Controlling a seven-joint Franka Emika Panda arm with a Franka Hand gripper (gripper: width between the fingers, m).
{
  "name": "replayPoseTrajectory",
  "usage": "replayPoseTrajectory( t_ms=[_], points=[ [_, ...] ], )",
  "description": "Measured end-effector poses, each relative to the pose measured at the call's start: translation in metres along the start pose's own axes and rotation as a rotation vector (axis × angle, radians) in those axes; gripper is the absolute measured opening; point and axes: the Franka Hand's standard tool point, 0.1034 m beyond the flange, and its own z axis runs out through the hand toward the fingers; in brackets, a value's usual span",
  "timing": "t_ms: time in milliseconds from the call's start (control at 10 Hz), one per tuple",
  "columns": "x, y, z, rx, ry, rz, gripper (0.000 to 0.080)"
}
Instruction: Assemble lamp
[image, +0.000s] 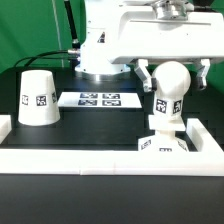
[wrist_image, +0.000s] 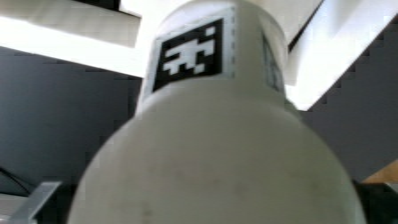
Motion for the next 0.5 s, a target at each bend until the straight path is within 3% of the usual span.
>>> replayPoseTrajectory(
  t_ms=[500],
  points=[
    [0.000, 0.007, -0.014, 0.004, -0.037, 0.008, 0.0699]
  ],
)
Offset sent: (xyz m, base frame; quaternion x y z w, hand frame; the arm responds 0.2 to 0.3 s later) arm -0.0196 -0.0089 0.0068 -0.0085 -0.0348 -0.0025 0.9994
